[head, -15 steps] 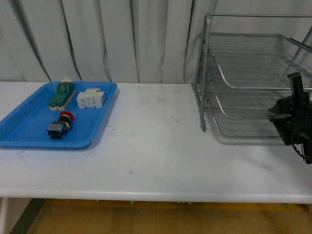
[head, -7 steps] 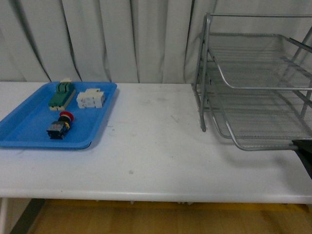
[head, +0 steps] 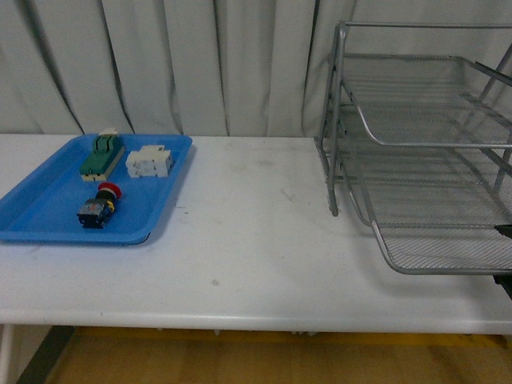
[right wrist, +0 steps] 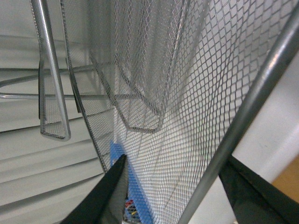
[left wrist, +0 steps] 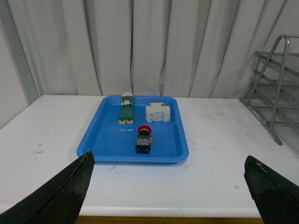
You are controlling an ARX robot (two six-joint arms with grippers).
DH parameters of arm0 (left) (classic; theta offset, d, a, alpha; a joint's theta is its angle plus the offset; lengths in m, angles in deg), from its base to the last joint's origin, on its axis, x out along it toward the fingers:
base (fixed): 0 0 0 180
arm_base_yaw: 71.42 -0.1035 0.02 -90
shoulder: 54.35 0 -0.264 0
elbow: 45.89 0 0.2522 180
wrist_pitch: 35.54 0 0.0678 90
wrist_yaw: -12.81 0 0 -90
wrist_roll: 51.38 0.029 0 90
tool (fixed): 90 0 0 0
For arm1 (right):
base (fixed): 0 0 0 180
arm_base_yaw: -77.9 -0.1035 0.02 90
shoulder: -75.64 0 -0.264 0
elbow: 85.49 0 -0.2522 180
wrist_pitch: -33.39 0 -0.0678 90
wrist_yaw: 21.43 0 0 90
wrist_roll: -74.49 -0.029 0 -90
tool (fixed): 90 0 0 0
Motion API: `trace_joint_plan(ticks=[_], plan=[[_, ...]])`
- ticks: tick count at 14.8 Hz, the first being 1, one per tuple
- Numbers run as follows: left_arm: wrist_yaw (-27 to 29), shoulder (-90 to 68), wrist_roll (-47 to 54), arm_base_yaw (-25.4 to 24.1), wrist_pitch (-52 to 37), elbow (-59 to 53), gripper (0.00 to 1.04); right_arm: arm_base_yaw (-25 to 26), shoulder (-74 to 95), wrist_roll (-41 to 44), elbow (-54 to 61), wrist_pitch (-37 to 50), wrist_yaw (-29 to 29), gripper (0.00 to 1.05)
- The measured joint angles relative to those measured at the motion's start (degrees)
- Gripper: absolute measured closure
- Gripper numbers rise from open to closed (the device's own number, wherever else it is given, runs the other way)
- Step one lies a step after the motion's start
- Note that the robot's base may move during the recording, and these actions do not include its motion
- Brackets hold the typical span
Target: Place button on rack with both arms
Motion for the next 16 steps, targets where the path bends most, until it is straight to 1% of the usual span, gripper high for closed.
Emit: trace_joint_plan(ticks=[2, 3, 4, 5, 6, 7, 8, 9, 10, 11, 13, 16], plan=[[0.02, 0.00, 0.00, 0.00, 0.00, 0.00, 0.07, -0.68, -7.61, 2.38, 5.33, -7.37, -1.53, 0.20], [0.02, 0.00, 0.00, 0.00, 0.00, 0.00, 0.07, -1.57, -15.34, 4.74, 8.74, -14.51, -3.30, 0.04], [0.02, 0.00, 0.00, 0.00, 0.00, 0.00, 0.07, -3.61, -23.87, 9.38, 10.21, -22.34, -7.52, 0.07], [0.02, 0.00, 0.02, 0.00, 0.00, 0.00, 0.07, -6.45, -32.20, 18.25, 12.52, -21.53, -13.62, 0.08], [0.00, 0.00, 0.00, 0.00, 0.02, 0.00, 0.07, -6.16, -31.28, 32.72, 16.15, -4.02, -14.19, 0.21], [0.02, 0.00, 0.00, 0.02, -0.04, 0.00, 0.07, -5.51, -31.98, 47.54, 19.96, 3.76, -14.14, 0.34], [0.02, 0.00, 0.00, -0.02, 0.00, 0.00, 0.07, -5.03, -36.44, 60.26, 21.35, 4.92, -13.68, 0.47], [0.02, 0.00, 0.00, -0.02, 0.02, 0.00, 0.07, -2.25, -41.64, 68.94, 21.35, 2.99, -10.51, 0.60], [0.04, 0.00, 0.00, -0.02, 0.00, 0.00, 0.07, -0.61, -44.94, 73.72, 21.75, -0.35, -10.16, 0.71], [0.02, 0.00, 0.00, -0.02, 0.00, 0.00, 0.07, -0.61, -48.57, 76.46, 22.69, -4.72, -9.81, 0.83], [0.04, 0.00, 0.00, -0.02, 0.00, 0.00, 0.07, -0.66, -58.90, 78.68, 22.43, -15.21, -9.66, 1.03], [0.02, 0.00, 0.00, -0.02, 0.00, 0.00, 0.07, -0.66, -68.63, 79.36, 22.64, -23.78, -9.64, 1.03]])
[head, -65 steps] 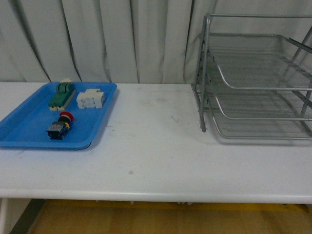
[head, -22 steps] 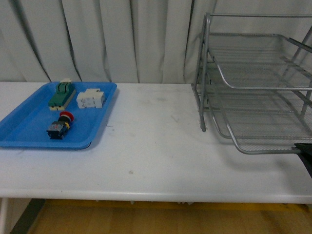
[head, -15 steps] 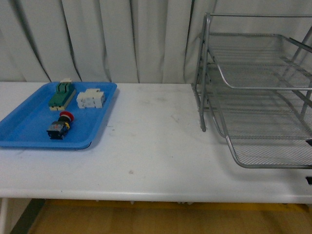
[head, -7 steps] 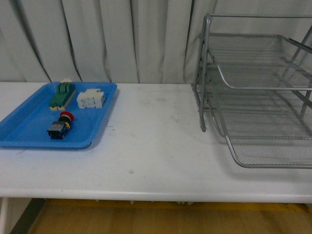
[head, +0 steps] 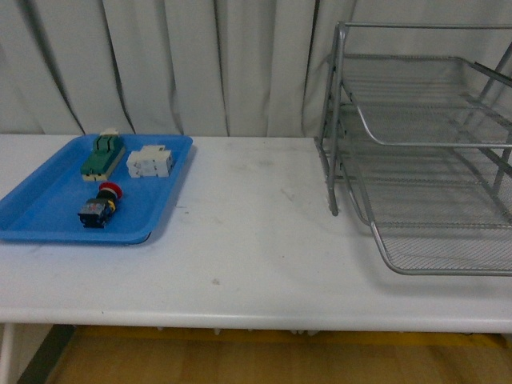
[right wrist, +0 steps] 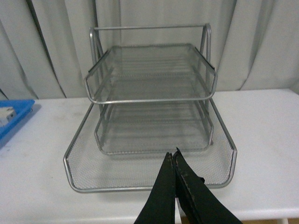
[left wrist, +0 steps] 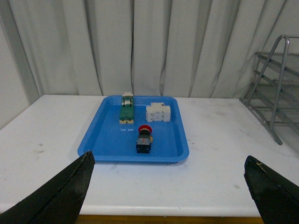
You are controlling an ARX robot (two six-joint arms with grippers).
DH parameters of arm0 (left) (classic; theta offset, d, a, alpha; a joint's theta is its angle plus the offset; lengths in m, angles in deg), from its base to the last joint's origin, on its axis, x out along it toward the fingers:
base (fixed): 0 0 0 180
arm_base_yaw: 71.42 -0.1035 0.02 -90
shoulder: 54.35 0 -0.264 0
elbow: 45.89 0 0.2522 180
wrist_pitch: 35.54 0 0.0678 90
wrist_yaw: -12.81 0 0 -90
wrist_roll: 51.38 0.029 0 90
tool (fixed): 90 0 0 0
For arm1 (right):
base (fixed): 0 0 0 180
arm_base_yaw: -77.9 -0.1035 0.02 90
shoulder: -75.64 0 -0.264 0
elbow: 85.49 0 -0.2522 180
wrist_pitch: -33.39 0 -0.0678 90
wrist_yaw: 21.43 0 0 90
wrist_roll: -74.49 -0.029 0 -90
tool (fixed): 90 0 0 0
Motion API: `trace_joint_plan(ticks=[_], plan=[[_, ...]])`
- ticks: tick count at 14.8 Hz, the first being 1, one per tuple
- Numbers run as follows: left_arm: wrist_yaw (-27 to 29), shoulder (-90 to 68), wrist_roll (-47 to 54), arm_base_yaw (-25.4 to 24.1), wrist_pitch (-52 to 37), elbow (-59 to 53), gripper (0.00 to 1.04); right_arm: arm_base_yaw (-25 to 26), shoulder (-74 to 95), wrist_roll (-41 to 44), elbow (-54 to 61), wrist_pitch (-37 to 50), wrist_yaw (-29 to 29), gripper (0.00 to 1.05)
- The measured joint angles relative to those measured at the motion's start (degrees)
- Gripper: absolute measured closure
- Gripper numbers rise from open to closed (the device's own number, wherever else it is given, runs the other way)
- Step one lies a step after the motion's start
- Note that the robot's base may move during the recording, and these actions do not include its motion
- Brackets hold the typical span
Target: Place button on rack with both arms
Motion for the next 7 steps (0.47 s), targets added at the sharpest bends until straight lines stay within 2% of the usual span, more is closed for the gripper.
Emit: trace_joint_plan(ticks=[7], plan=[[0.00, 0.00, 0.02, 0.00, 0.00, 0.00, 0.07, 0.00, -16.20, 0.02, 0.02, -14.51, 0.00, 1.03]])
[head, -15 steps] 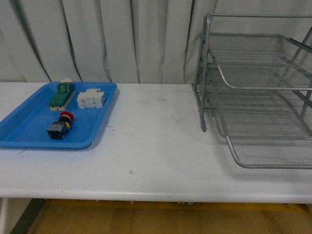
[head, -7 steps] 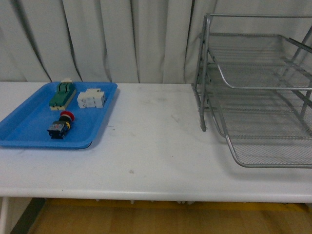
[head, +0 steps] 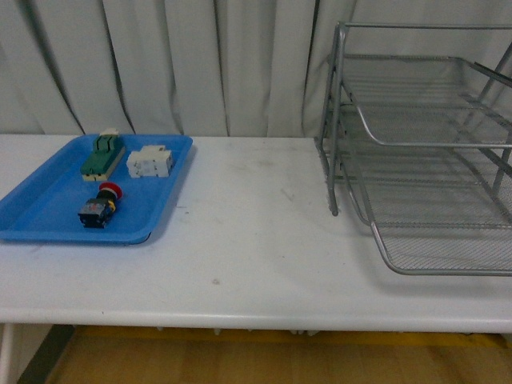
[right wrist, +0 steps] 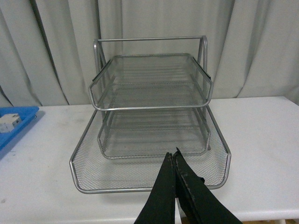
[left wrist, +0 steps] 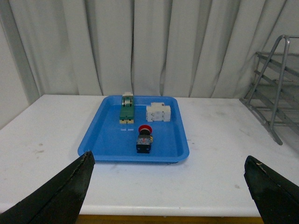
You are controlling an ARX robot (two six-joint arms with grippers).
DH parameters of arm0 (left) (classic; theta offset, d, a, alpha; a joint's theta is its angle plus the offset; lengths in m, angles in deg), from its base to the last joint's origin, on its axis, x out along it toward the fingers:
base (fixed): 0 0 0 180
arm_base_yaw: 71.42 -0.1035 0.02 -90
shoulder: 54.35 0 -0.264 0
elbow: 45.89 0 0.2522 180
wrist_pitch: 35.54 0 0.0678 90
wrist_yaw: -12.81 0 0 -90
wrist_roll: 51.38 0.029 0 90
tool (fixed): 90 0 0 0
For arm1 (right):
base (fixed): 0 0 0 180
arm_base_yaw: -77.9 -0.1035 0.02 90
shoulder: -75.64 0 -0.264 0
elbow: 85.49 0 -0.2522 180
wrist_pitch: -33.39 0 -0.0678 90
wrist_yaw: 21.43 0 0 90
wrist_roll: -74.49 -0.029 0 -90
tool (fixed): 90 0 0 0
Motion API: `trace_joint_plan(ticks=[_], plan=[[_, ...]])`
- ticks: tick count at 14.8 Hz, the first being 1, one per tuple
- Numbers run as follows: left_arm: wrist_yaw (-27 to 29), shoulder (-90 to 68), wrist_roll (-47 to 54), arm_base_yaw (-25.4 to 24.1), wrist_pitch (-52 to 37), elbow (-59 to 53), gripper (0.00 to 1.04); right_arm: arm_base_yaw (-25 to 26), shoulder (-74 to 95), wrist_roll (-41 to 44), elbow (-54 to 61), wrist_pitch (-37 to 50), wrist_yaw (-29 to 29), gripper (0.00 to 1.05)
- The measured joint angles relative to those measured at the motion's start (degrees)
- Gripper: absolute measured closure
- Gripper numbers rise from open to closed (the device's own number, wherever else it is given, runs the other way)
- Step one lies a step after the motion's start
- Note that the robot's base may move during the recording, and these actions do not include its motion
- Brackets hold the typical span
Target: Place button on rack with both arms
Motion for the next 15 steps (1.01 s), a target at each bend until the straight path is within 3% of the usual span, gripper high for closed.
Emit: trace_joint_plan(ticks=[10, 13, 15], plan=[[0.00, 0.00, 0.00, 0.00, 0.00, 0.00, 0.07, 0.00, -12.57, 0.02, 0.00, -12.59, 0.00, 1.03], [-0.02, 0.00, -0.02, 0.00, 0.00, 0.00, 0.07, 0.00, -22.64, 0.04, -0.02, -23.65, 0.13, 1.03], [0.00, 0.00, -0.02, 0.00, 0.02, 0.00, 0.07, 0.00, -22.62, 0.11, -0.02, -23.19, 0.15, 0.84]])
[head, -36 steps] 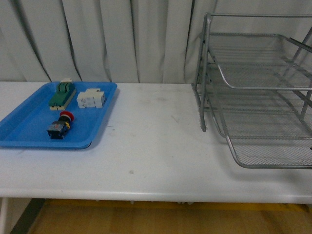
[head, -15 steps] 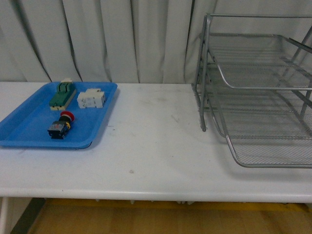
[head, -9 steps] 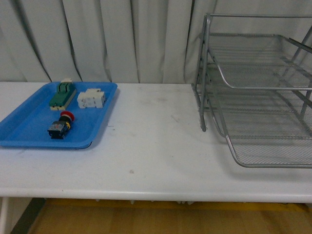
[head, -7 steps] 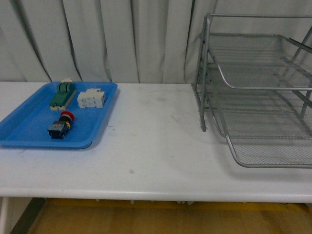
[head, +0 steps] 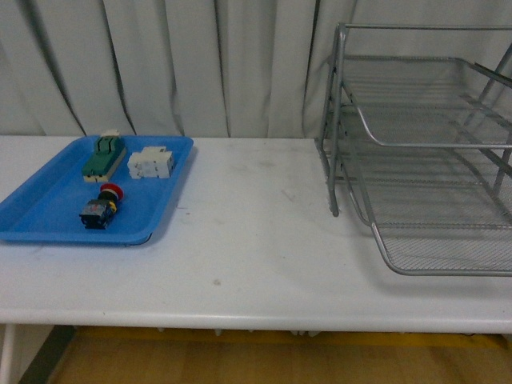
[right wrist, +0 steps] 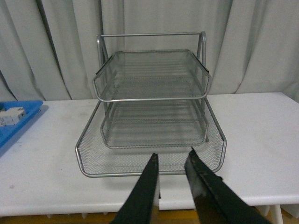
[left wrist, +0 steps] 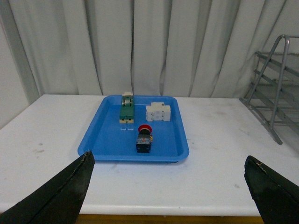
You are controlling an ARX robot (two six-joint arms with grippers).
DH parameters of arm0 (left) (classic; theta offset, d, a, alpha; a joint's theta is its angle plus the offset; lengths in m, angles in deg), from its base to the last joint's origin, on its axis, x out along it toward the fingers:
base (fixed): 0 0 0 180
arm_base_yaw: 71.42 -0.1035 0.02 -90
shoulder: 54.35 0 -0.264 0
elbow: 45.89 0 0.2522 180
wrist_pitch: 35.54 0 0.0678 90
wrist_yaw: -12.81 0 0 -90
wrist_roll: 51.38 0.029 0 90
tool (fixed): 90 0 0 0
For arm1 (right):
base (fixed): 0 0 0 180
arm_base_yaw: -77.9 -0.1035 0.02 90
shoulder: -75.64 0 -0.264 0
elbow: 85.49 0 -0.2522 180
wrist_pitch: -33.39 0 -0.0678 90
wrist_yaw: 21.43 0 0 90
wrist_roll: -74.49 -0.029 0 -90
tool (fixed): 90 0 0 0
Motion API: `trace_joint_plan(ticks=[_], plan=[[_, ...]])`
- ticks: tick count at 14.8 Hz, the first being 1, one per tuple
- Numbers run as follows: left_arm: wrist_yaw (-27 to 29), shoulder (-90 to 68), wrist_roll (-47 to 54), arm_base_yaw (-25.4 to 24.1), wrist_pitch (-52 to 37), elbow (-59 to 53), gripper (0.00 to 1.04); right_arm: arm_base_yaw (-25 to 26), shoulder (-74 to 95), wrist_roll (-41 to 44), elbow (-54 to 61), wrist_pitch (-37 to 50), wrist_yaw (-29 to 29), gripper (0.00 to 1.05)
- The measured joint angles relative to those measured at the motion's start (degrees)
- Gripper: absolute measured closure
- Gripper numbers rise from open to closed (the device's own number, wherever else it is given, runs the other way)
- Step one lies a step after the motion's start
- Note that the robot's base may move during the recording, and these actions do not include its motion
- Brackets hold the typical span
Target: Place button on rack with both arms
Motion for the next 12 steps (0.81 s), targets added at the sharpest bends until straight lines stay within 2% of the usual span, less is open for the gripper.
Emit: trace_joint_plan(ticks=[1, 2, 3, 4, 6, 7, 9, 12], plan=[[1.22, -0.52, -0.02, 0.48, 2.45, 0.59, 0.07, 0.00, 0.00, 0.00, 0.00, -0.02, 0.00, 0.73], [7.76, -7.37, -0.33, 4.11, 12.87, 5.44, 0.07, 0.00, 0.00, 0.07, 0.00, -0.02, -0.07, 0.61], [10.58, -18.25, -0.13, 7.34, 16.74, 10.80, 0.07, 0.00, 0.00, 0.11, 0.00, 0.00, 0.02, 0.49], [8.15, -30.08, 0.37, 7.23, 11.58, 15.91, 0.07, 0.00, -0.02, 0.11, 0.00, 0.00, 0.00, 0.34], [3.32, -50.34, 1.18, 3.78, 1.18, 24.39, 0.07, 0.00, 0.00, 0.11, 0.00, -0.02, -0.02, 0.09], [1.81, -61.02, 1.77, 2.73, -2.14, 28.89, 0.07, 0.00, 0.00, 0.11, 0.00, -0.02, 0.00, 0.05], [2.58, -80.00, 3.15, 1.31, -4.48, 39.08, 0.07, 0.00, 0.00, 0.11, 0.00, -0.04, 0.00, 0.06], [2.75, -99.43, 4.59, -0.55, -2.25, 54.64, 0.07, 0.00, -0.02, 0.11, 0.00, -0.02, 0.00, 0.06]])
